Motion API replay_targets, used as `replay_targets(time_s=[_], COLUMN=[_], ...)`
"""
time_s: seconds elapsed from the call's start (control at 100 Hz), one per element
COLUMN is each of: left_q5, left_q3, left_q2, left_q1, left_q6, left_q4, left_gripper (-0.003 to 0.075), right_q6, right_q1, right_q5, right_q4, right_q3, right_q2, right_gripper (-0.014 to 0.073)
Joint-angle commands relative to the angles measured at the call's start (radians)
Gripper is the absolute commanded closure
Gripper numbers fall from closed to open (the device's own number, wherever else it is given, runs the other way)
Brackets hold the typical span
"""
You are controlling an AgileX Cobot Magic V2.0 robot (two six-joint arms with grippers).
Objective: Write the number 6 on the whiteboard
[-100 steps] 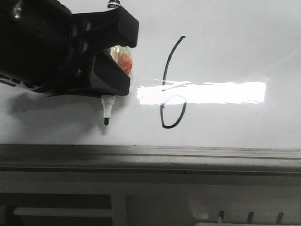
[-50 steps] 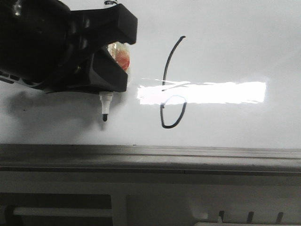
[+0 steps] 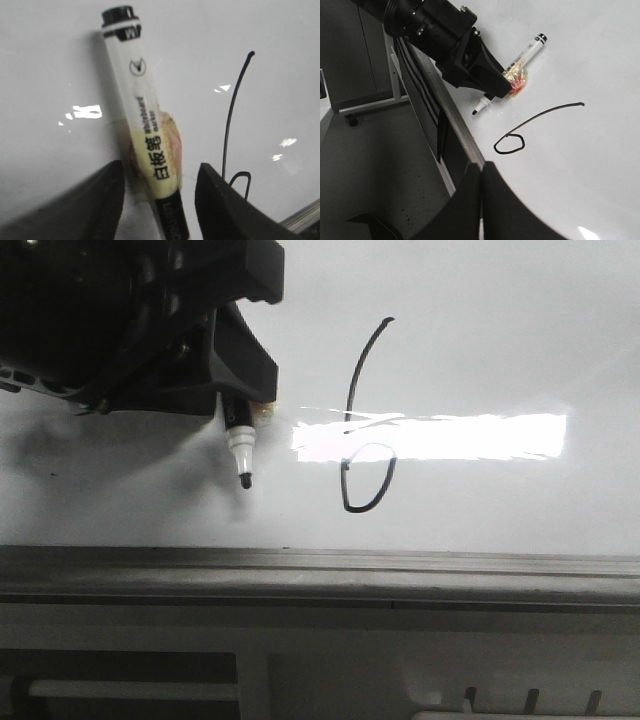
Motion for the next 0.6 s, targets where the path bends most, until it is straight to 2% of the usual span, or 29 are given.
replay_targets(time_s=[0.0,0.09,0.14,0.33,0.59], left_q5=[-0.144,-0.144,-0.144,-0.144,-0.128], left_q3=[-0.012,-0.012,-0.012,-0.012,-0.012], left_q2=[0.003,0.003,0.003,0.003,-0.077], left_q1=[0.013,0.013,0.013,0.013,0.013], left_q6=[-0.003,-0.003,-0.003,-0.003,-0.003], left_q4=[-0.003,-0.003,-0.003,-0.003,-0.003], left_gripper=[0.0361,0.0355,0.0326,0.0132,0.0113], right_q6=[0.001,0.001,0.001,0.001,0.001], right_q1=[-0.007,-0.007,-0.007,-0.007,-0.007], right_q5=[-0.055,-0.055,-0.055,-0.057,-0.057], right_q4=[0.020,0.020,0.020,0.020,0.020], right_q3=[-0.025,-0.025,-0.025,-0.025,-0.025], right_q2=[0.002,0.002,0.002,0.002,0.002], right_gripper=[0.0659,0.0659,0.0659,0.0659,0.0659])
